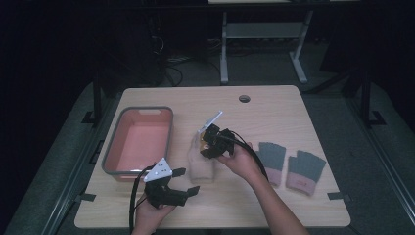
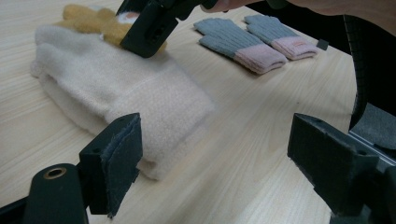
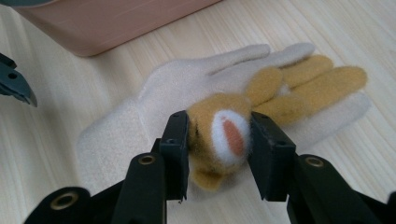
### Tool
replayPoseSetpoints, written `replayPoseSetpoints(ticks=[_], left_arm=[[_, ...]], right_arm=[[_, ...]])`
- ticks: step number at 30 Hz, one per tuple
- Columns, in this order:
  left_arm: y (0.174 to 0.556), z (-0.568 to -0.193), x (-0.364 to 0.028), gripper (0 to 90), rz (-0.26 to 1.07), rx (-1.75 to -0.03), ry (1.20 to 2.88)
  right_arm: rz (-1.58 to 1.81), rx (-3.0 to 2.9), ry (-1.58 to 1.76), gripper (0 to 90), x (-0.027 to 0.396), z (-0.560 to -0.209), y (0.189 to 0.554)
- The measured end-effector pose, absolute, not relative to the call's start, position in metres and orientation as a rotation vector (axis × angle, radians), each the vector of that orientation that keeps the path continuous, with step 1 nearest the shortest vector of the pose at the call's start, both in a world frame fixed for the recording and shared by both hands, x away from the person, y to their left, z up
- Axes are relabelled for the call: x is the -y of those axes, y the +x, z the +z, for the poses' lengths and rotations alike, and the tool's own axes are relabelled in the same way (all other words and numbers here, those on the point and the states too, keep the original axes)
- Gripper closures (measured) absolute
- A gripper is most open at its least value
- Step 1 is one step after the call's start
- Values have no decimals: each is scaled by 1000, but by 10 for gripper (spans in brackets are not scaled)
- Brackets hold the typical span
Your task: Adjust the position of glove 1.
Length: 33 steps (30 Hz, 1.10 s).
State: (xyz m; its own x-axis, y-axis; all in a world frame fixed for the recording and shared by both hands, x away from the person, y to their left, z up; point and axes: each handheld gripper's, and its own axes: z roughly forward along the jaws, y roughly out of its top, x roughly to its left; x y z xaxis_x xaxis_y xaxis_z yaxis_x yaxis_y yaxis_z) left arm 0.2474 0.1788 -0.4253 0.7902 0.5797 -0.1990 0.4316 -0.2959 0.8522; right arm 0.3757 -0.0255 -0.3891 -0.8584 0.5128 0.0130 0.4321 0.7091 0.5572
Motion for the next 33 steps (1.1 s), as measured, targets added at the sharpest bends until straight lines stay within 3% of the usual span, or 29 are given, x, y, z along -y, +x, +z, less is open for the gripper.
replayPoseSetpoints(ticks=[13,25,33], left_arm=[[248,-426,-178,179,182,-756,1952],[248,-427,-177,179,181,-763,1953],[248,-427,-178,181,183,-756,1953]], right_arm=[[842,-2788,803,583,26,-407,380],[862,-2759,787,411,24,-406,377],[843,-2779,703,396,2,-410,378]])
